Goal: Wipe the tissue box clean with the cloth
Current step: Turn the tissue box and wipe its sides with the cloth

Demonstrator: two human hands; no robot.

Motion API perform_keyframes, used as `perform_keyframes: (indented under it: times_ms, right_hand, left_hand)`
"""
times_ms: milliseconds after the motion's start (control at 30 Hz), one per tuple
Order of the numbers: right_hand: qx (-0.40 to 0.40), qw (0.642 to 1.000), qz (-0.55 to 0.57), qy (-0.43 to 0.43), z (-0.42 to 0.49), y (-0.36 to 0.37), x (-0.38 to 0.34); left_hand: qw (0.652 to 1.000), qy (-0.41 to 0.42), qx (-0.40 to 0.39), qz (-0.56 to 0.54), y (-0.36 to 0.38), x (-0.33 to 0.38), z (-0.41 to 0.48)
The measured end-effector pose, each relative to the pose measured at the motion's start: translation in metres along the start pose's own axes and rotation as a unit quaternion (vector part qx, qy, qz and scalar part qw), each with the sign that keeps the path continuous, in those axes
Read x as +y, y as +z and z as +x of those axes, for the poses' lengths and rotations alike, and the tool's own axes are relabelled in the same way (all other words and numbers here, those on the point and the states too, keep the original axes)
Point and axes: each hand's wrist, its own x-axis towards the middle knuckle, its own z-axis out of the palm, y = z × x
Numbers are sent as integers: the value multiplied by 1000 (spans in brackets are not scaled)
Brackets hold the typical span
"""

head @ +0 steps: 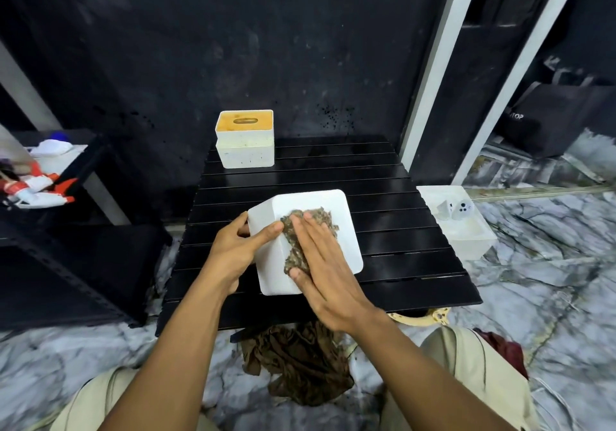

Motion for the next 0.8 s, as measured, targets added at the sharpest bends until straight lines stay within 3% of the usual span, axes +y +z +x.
perform_keyframes:
  times_ms: [200,333,500,567,667,800]
  right_hand:
    - [17,1000,2,-27,28,-19,-2]
    - [18,999,13,-29,-7,-1,1]
    - [12,997,-55,-49,-46,7,34]
    - [67,997,2,40,-42,7,51]
    - [183,940,167,233,-19,-2,68]
    - [218,880,289,306,3,-12,76]
  left_hand:
    - [1000,7,-14,21,4,3,5]
    - [1000,9,-11,23,4,1,7]
    - [1000,5,-4,13,2,-1,5]
    - [1000,7,2,19,2,0,4]
    - [999,18,1,30,6,3,0]
    - [998,32,1,54,10,3,-5]
